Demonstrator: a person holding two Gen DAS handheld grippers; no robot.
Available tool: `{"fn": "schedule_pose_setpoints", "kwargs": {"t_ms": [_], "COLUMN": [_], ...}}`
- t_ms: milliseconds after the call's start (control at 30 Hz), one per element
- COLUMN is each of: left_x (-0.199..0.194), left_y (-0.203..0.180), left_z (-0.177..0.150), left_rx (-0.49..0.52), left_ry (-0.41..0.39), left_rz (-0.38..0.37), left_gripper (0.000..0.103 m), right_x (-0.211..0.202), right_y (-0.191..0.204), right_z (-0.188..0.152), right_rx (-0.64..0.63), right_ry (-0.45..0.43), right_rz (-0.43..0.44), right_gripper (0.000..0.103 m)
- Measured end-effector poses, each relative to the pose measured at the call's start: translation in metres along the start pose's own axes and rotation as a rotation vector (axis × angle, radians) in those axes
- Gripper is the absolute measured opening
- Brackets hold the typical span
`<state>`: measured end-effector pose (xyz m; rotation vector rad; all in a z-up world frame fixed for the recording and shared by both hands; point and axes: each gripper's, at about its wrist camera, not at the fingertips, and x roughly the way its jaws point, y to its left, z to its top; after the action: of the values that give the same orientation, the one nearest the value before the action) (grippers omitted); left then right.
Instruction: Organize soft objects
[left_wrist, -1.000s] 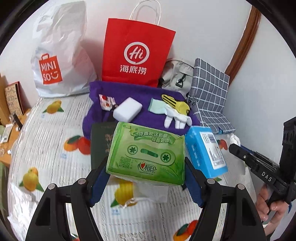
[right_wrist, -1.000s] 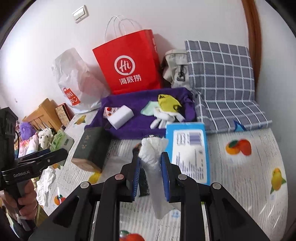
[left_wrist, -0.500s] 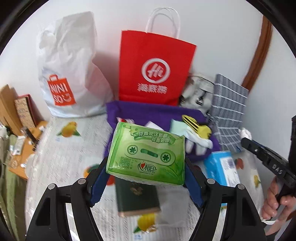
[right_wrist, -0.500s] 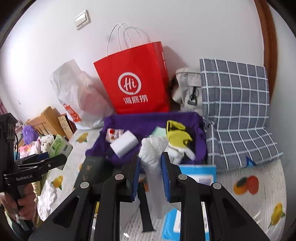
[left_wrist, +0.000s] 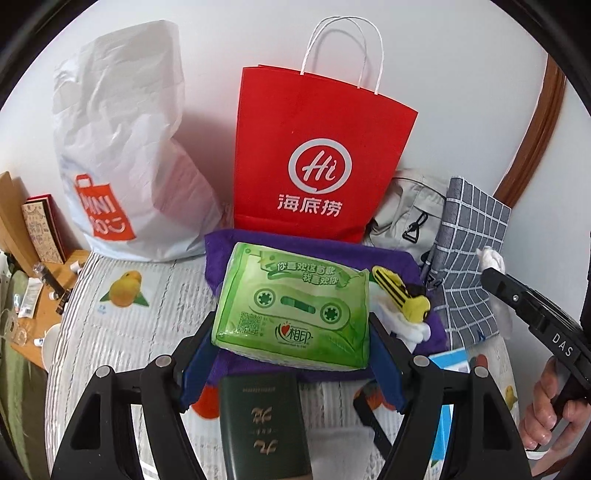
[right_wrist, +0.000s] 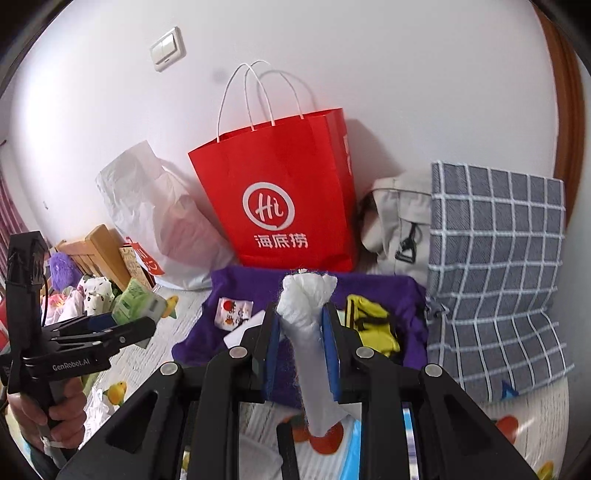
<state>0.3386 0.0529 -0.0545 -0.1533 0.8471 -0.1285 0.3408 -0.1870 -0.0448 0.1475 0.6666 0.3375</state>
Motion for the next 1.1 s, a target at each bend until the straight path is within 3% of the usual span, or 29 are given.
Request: {"fn": "schedule_pose_setpoints", "kwargs": {"t_ms": [333, 567, 833, 1100], "left_x": [0.051, 0.083, 0.117, 0.140], "left_y": [-0.008, 0.004, 0.015, 0.023], "left_z": [0.012, 0.022, 0.024, 0.024], "left_rx": [0.000, -0.045, -0.081, -0.104], "left_ry": [0.054, 0.089, 0.148, 0.193], "left_rz": [-0.005, 0.001, -0.003, -0.009], "left_gripper": [0.073, 0.074, 0.074, 0.074], "right_x": [0.042, 0.072, 0.118, 0.144], "right_y": [-0.009, -0.022, -0.007, -0.006], "right_z": [0.004, 0.001, -0.020, -0.036], "right_rx": [-0.009, 0.007, -0.080, -0.113], "right_ry": [0.038, 0.122, 0.271, 0.363], "right_rz": [0.027, 0.058, 0.090, 0.078], "right_gripper": [0.024, 0.024, 0.024, 0.024]}}
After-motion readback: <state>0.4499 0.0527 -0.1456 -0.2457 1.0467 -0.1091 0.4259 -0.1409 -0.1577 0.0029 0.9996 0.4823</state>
